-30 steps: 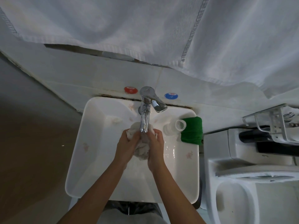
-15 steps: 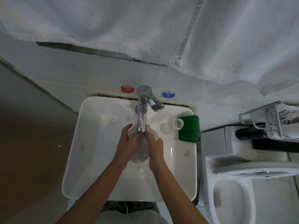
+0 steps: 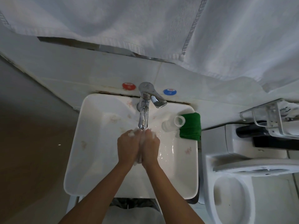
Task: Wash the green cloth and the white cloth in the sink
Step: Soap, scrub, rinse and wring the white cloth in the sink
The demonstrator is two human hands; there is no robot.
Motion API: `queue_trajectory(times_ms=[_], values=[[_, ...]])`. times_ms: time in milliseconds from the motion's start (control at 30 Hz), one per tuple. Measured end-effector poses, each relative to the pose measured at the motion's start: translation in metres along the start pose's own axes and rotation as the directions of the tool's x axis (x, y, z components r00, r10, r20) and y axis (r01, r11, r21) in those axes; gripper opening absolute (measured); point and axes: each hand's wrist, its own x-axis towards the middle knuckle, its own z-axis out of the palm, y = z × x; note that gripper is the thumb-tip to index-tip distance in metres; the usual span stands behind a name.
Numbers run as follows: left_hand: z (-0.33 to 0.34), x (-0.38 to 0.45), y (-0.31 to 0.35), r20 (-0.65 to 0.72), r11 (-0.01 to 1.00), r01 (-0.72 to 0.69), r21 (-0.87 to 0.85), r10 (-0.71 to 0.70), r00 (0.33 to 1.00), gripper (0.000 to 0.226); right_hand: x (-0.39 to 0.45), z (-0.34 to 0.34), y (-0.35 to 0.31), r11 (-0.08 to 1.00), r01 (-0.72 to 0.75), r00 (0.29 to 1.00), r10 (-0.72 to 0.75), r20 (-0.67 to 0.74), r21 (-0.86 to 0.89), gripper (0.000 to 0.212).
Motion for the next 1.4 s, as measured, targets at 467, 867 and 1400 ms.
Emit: queue_trajectory(times_ms=[467,867,1400], values=[[-0.018,0.011,0.003,0.257,0.757,0.385,-0.528,-0.29,0.922,0.022,0.005,-0.04,-0.016,0.99,0.012,0.936,0.039,0.351,-0.144,0.034],[-0.03,0.005,0.002,0.593,0.783,0.421,-0.458,-0.084,0.801,0.027,0.006,-0.042,-0.008,0.985,0.166,0.96,-0.171,0.222,0.039,0.035],[-0.028,0.007,-0.006,0.332,0.79,0.255,-0.557,-0.07,0.941,0.065,0.011,-0.038,-0.007,0.995,-0.036,0.932,0.066,0.357,-0.089,0.058]])
